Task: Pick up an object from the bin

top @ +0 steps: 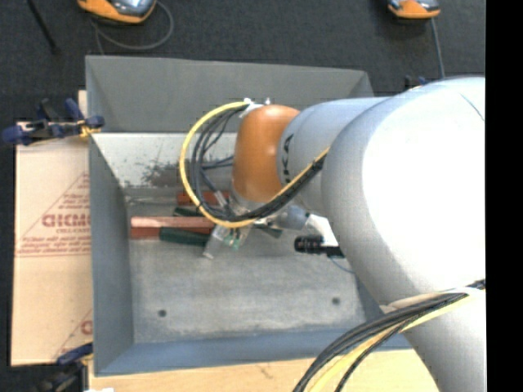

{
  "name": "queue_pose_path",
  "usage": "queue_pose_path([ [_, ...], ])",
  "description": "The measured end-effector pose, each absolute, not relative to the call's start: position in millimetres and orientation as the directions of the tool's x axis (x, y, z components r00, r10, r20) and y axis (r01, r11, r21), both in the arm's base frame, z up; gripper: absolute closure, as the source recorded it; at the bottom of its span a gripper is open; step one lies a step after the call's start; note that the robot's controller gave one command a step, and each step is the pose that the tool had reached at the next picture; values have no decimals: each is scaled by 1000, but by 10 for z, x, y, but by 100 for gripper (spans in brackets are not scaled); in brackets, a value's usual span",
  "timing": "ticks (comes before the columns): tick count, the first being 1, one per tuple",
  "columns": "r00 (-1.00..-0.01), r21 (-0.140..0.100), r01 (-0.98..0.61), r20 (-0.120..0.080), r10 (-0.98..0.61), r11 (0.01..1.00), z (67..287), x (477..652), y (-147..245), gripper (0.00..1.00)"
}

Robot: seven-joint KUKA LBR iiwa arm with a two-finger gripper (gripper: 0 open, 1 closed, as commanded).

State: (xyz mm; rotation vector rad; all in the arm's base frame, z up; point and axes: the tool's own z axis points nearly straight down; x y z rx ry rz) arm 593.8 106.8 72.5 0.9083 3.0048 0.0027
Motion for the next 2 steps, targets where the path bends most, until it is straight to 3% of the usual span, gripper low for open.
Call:
queue_pose_path([
  [1, -823, 12, 568, -9, 568, 823, 1565, 6315, 1720, 100],
  [2, -839, 8, 544, -9, 544, 839, 2488, 6317, 1704, 100],
])
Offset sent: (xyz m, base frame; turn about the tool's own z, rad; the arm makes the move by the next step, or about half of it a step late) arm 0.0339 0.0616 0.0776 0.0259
